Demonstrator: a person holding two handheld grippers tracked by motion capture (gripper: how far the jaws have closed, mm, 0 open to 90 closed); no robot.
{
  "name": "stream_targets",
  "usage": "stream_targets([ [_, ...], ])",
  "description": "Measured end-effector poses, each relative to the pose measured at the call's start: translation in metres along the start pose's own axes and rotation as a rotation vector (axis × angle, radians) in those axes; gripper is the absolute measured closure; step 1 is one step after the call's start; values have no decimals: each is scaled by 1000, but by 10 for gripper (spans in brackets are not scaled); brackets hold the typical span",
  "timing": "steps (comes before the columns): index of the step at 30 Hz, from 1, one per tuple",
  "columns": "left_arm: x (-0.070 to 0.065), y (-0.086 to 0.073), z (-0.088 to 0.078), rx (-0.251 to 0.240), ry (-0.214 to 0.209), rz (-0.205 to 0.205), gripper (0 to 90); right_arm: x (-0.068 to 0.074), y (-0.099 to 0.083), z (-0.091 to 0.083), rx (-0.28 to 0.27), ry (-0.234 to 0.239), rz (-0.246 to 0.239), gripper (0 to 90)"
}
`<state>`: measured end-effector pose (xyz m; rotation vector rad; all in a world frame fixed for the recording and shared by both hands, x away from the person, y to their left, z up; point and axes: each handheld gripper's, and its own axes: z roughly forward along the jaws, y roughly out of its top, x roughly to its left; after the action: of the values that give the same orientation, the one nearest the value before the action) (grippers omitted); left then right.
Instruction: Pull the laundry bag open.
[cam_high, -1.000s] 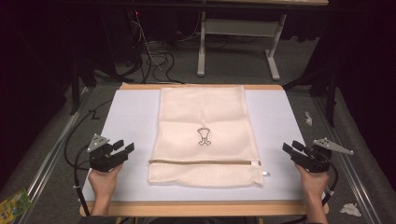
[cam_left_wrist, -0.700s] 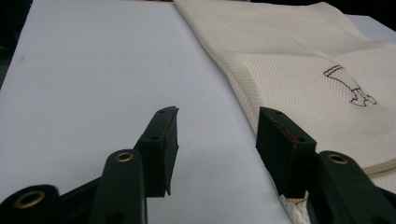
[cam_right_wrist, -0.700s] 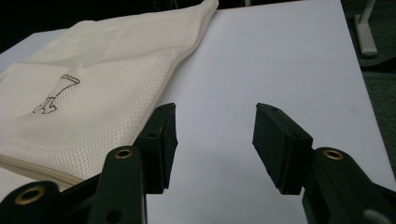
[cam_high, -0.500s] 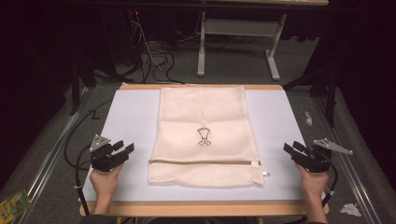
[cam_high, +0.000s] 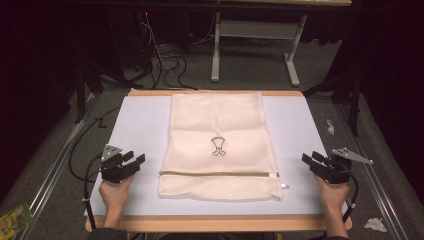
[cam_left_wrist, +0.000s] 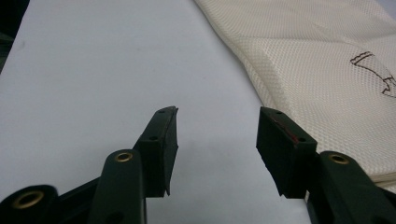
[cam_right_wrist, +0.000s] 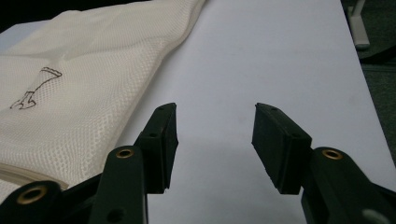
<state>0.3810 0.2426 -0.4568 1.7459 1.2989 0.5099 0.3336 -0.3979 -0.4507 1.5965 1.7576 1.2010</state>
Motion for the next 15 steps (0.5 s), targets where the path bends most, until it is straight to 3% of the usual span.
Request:
stream_targets([
  [15,1,-4,11,16,24,-1,466,0,-1,10,18,-21,-17,510],
])
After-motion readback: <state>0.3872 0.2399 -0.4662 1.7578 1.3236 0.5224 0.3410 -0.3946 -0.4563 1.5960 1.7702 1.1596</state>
